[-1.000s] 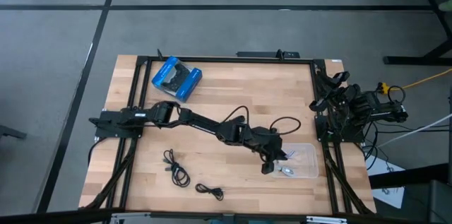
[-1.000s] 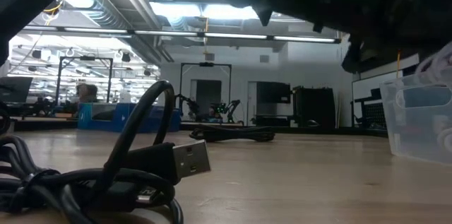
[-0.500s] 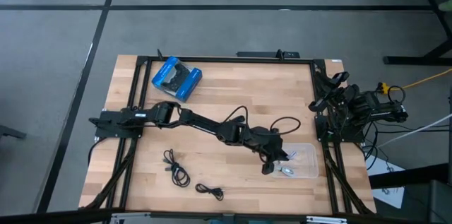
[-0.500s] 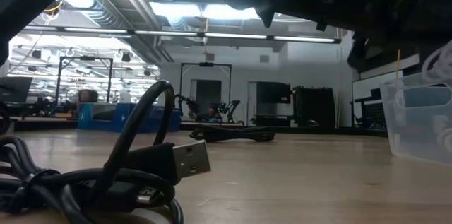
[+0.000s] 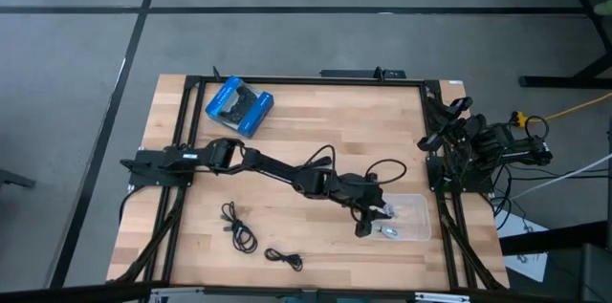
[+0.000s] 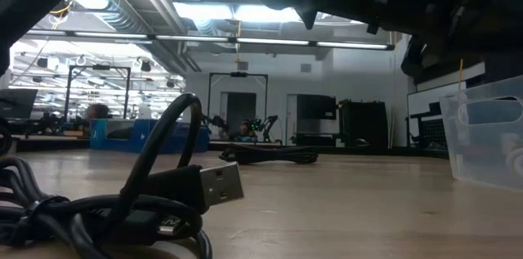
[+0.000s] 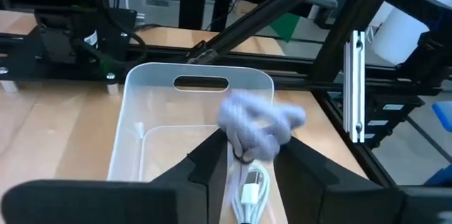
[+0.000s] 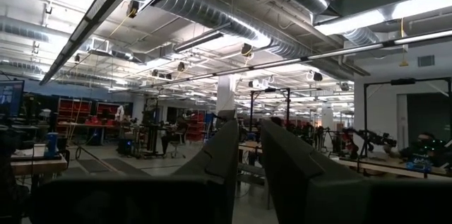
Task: Pick and place USB-C Cables
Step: Put the white charger cable into the transparent container
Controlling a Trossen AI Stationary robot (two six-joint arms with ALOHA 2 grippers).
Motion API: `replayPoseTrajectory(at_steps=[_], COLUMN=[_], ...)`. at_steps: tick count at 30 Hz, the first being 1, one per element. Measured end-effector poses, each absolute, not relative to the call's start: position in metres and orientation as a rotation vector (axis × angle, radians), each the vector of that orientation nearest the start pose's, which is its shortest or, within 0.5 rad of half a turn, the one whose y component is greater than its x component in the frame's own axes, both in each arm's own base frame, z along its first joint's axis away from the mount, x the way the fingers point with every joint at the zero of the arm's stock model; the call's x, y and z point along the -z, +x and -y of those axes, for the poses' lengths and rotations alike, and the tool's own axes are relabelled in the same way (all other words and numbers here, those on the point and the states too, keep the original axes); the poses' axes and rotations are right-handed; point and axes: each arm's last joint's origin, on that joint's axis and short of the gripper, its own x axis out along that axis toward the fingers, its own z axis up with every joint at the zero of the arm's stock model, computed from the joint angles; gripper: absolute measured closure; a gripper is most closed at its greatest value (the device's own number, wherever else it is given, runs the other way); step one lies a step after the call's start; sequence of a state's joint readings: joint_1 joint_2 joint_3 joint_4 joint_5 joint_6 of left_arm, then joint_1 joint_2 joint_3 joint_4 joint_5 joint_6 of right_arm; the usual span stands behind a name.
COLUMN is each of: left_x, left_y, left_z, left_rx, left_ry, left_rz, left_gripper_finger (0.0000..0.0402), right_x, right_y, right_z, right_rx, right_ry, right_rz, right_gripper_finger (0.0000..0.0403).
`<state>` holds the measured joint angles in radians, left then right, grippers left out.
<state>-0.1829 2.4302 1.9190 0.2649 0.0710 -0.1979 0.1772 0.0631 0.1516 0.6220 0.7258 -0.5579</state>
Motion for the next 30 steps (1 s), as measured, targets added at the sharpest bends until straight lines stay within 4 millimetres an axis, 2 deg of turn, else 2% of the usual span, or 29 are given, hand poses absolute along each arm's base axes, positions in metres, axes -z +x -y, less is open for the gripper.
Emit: replayPoseTrajectory(at_steps=[8, 12, 16, 30], left_x=[-0.188, -0.187, -0.188, -0.188], left_y=[0.548, 0.550, 0.551, 0.552], left_z=[0.097, 0.085, 0.077, 0.069], left_rx=[0.272, 0.276, 0.259, 0.315], left_ry=[-0.228, -0.307, -0.301, -0.394], left_rz=[-0.253, -0.276, -0.263, -0.296], left_gripper_finger=[0.0291, 0.0271, 0.0254, 0.0246], right_x=[-0.260, -0.260, -0.260, -0.260], right_y=[0.065, 0.065, 0.065, 0.066], right_z=[0.008, 0.008, 0.008, 0.008], right_rx=[0.681, 0.681, 0.680, 0.680], right_ry=[-0.212, -0.212, -0.212, -0.212], right_rz=[0.477, 0.477, 0.477, 0.477], right_gripper_finger=[0.0334, 0.0334, 0.0334, 0.0334])
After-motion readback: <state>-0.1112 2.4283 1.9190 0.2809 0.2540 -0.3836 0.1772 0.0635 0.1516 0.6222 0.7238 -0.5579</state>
